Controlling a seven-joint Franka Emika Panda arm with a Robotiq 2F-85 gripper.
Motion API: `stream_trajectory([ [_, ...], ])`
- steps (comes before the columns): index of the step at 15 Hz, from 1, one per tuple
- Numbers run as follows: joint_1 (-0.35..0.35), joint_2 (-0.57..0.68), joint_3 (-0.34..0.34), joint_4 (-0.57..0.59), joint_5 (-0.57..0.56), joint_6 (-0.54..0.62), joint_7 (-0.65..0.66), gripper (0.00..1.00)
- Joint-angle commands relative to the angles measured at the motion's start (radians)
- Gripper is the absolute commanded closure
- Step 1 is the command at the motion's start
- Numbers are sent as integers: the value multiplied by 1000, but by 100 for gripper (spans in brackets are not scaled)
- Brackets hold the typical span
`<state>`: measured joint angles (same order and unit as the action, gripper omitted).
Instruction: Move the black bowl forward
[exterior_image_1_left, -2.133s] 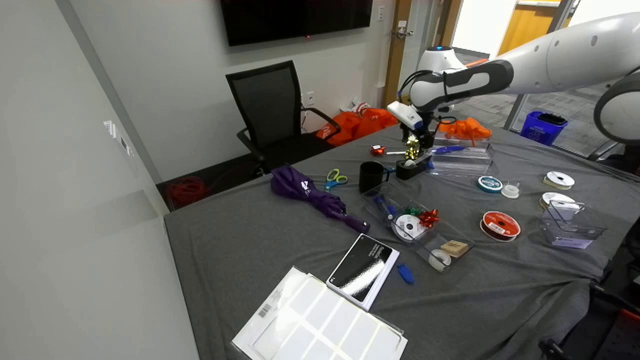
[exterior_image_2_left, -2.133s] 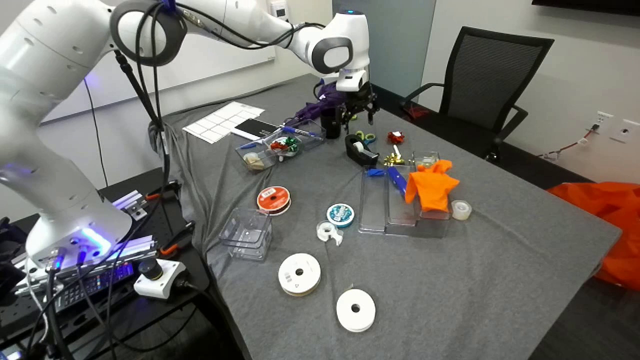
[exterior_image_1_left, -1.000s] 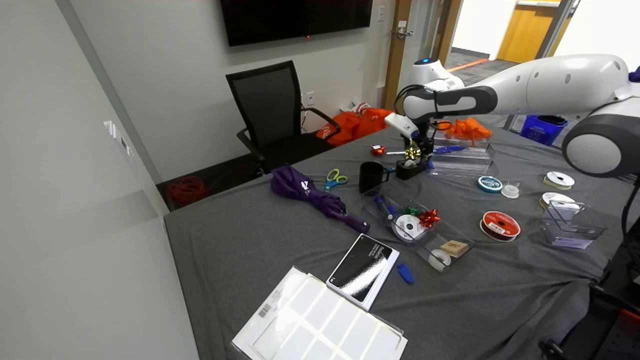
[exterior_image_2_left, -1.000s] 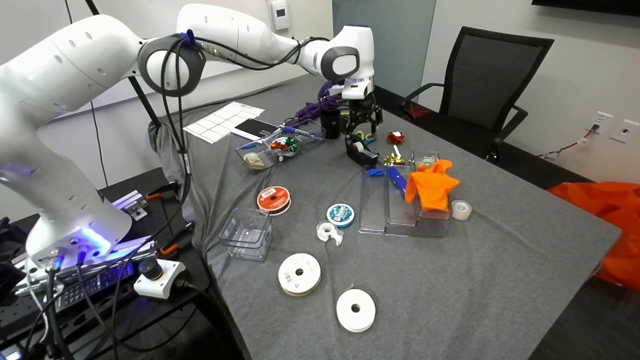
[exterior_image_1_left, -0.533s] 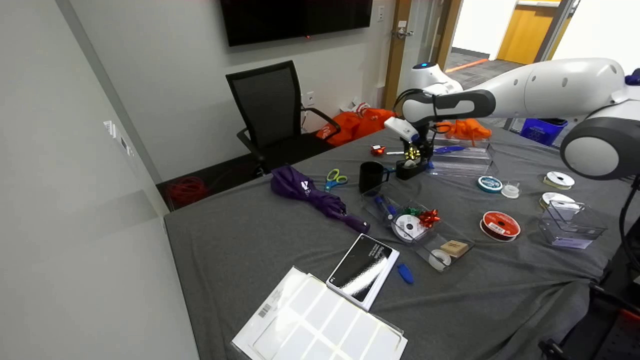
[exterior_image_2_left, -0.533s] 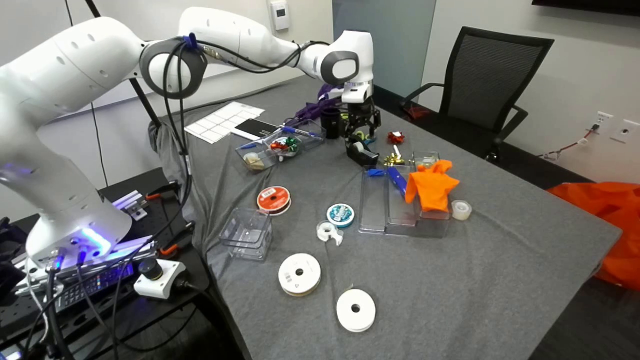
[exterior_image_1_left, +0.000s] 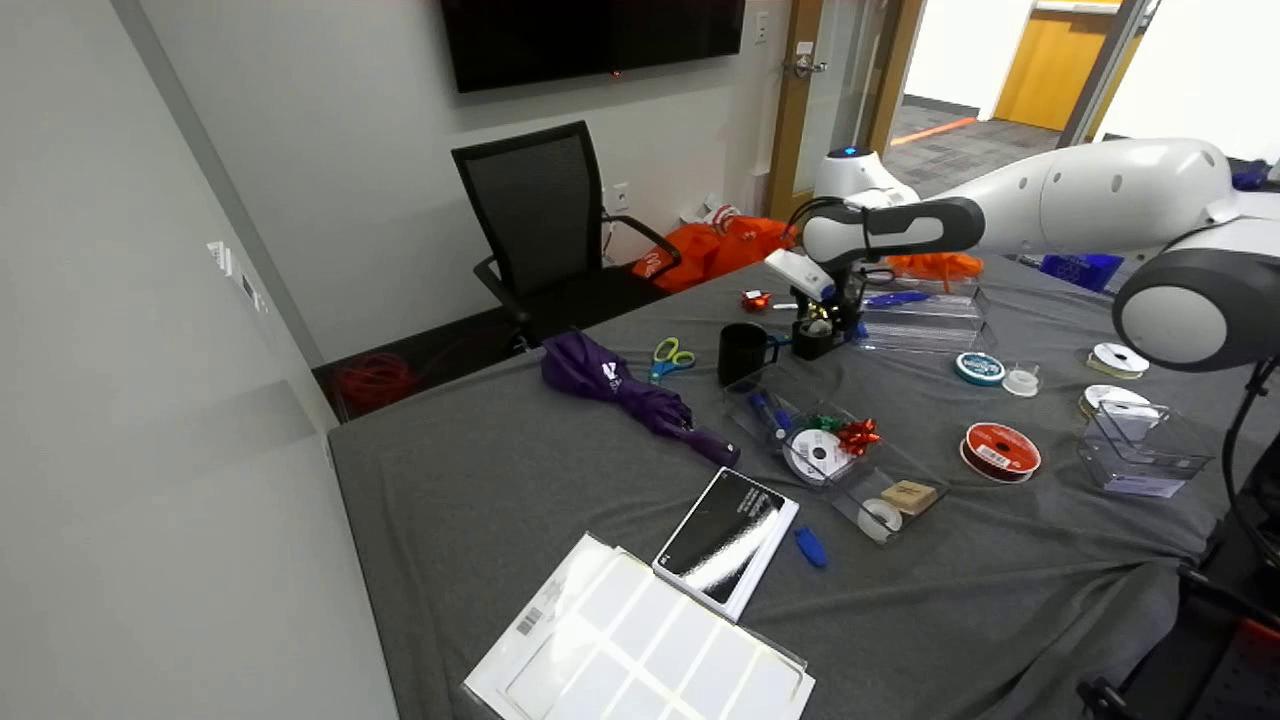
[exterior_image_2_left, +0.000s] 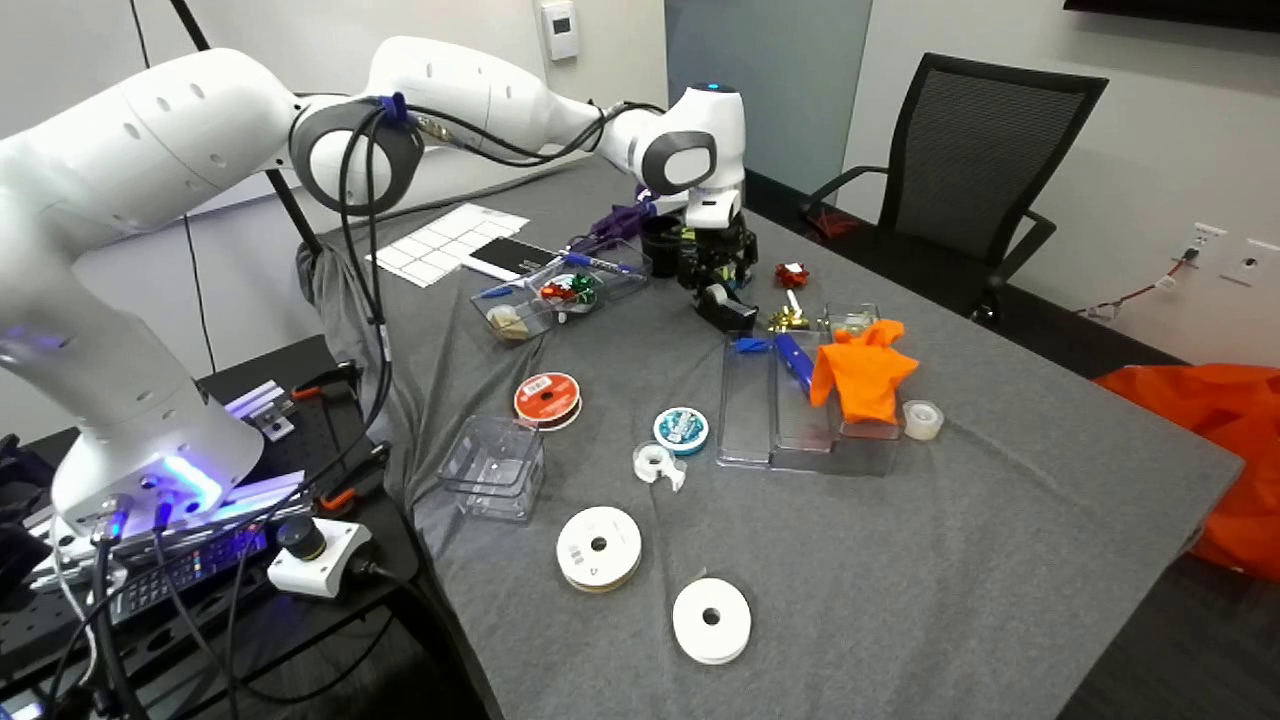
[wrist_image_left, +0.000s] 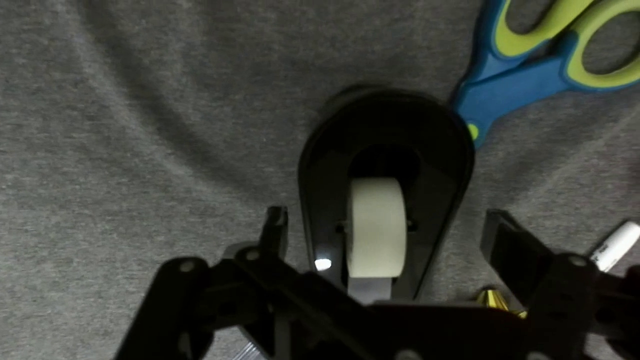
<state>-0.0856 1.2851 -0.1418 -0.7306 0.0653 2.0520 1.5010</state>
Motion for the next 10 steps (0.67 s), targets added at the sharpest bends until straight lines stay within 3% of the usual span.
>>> stream_trajectory([
  [1,-18,46,17,46,8,30,-36,9],
  [2,-15,53,10,50,-1,10,-36,28],
  [7,-7,75,-6,75,-22,-51,-17,61],
  [10,-6,73,-12,79,-22,-64,2,62],
])
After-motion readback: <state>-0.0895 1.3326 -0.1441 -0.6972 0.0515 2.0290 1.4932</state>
